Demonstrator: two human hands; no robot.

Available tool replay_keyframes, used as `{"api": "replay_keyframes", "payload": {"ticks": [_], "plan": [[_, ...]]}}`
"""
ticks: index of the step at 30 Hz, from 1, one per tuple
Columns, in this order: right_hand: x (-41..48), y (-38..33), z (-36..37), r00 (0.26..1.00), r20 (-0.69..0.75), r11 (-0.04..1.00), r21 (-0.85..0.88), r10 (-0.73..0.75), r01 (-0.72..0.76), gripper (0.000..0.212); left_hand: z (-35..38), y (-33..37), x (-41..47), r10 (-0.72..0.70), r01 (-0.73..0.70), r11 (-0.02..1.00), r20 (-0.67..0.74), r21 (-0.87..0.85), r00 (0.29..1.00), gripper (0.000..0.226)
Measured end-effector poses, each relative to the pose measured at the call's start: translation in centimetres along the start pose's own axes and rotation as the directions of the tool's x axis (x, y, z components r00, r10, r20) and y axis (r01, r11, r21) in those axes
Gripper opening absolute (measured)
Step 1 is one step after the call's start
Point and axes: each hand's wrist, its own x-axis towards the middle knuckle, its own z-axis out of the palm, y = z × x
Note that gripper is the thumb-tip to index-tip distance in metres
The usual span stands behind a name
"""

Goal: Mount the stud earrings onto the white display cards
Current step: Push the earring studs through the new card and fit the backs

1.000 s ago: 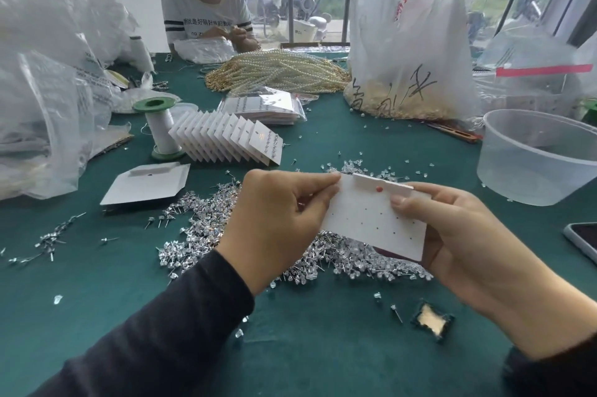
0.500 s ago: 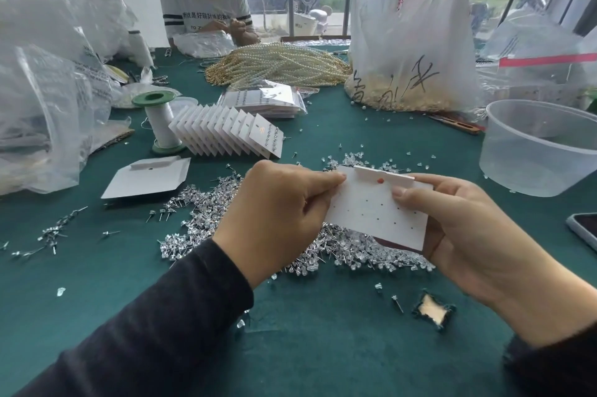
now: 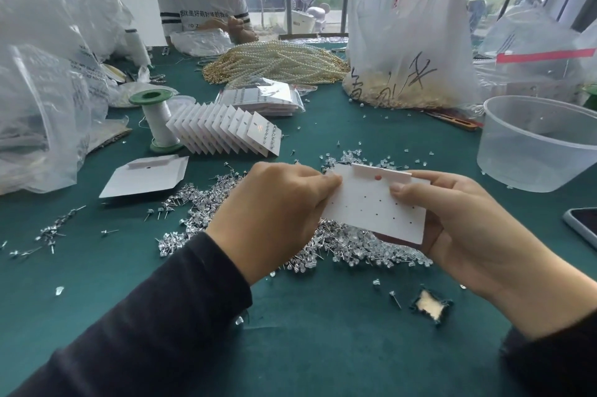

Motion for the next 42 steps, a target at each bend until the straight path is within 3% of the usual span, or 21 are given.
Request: {"api": "replay_keyframes", "payload": {"ticks": [2,5,8,10,11,12,13,14,15,16,18,20,24,26,27,29,30,31,36,42], "plan": [[0.1,-0.1,-0.2,1.0,0.001,1.0,0.022,0.012,-0.012,0.016,-0.2,0.2,-0.1,0.018,-0.017,0.999,0.036,-0.035,0.999,0.026],[0.2,-0.1,-0.5,1.0,0.016,0.999,0.038,0.01,-0.01,0.014,-0.5,0.4,-0.3,0.024,-0.022,1.0,0.122,-0.022,0.992,0.062],[0.2,-0.2,-0.5,0.992,0.122,0.998,0.054,0.01,-0.017,0.034,-0.2,0.5,-0.1,0.043,-0.046,0.997,0.049,0.061,0.998,0.038],[0.4,-0.6,-0.6,0.983,0.18,0.996,0.081,-0.046,0.032,0.052,0.0,0.2,0.0,-0.044,0.043,0.999,-0.105,-0.008,0.994,0.025],[0.4,-0.8,-1.0,0.977,0.161,0.989,-0.03,-0.141,0.148,0.053,0.0,0.1,0.1,-0.144,0.127,0.986,-0.173,-0.104,0.974,0.024],[0.5,-0.9,-1.6,0.949,0.154,0.911,-0.275,-0.276,0.309,0.044,0.0,0.0,0.2,-0.275,0.226,0.945,-0.201,-0.235,0.94,0.024],[0.6,-0.9,-2.0,0.898,0.178,0.69,-0.586,-0.402,0.425,0.03,0.0,-0.1,0.3,-0.415,0.328,0.861,-0.167,-0.388,0.894,0.024],[0.8,-0.8,-2.3,0.856,0.249,0.397,-0.803,-0.452,0.444,0.016,0.1,-0.2,0.4,-0.538,0.422,0.729,-0.071,-0.538,0.84,0.023],[0.9,-0.5,-2.6,0.851,0.308,0.183,-0.892,-0.425,0.414,0.008,0.1,-0.3,0.5,-0.619,0.493,0.564,0.056,-0.662,0.784,0.023],[1.1,-0.1,-2.8,0.86,0.337,0.07,-0.918,-0.384,0.391,0.008,0.1,-0.3,0.6,-0.656,0.532,0.384,0.182,-0.755,0.732,0.022],[1.3,0.7,-2.7,0.872,0.339,0.041,-0.926,-0.354,0.376,0.008,-0.1,-0.1,0.6,-0.638,0.541,0.057,0.387,-0.839,0.666,0.021],[1.7,1.2,-2.6,0.863,0.325,0.079,-0.921,-0.387,0.382,0.008,-0.4,0.2,0.5,-0.566,0.536,-0.167,0.526,-0.827,0.635,0.018],[2.0,1.7,-2.0,0.807,0.258,0.202,-0.886,-0.532,0.417,0.007,-0.8,0.7,0.5,-0.47,0.521,-0.371,0.639,-0.769,0.609,0.011],[1.6,1.5,-1.3,0.729,0.207,0.325,-0.793,-0.652,0.515,0.011,-0.9,0.9,0.6,-0.454,0.523,-0.371,0.641,-0.767,0.619,0.01],[1.2,1.3,-0.8,0.66,0.211,0.307,-0.758,-0.721,0.576,0.018,-0.8,1.0,0.6,-0.454,0.53,-0.344,0.631,-0.775,0.629,0.012],[0.4,1.2,0.1,0.47,0.311,0.091,-0.749,-0.826,0.656,0.025,-0.6,1.2,0.5,-0.472,0.549,-0.257,0.599,-0.795,0.647,0.016],[0.2,1.4,0.6,0.403,0.367,-0.01,-0.75,-0.839,0.662,0.023,-0.4,1.4,0.4,-0.483,0.557,-0.206,0.579,-0.804,0.657,0.016],[0.0,1.6,1.0,0.382,0.398,-0.063,-0.756,-0.834,0.652,0.02,-0.3,1.6,0.4,-0.487,0.563,-0.163,0.562,-0.811,0.668,0.017],[0.1,2.3,1.6,0.465,0.377,-0.04,-0.809,-0.801,0.586,0.01,-0.1,2.4,0.4,-0.482,0.562,-0.093,0.531,-0.822,0.697,0.023],[0.3,2.6,1.5,0.427,0.404,-0.115,-0.822,-0.809,0.559,0.003,0.0,2.9,0.4,-0.477,0.557,-0.125,0.542,-0.821,0.692,0.019]]}}
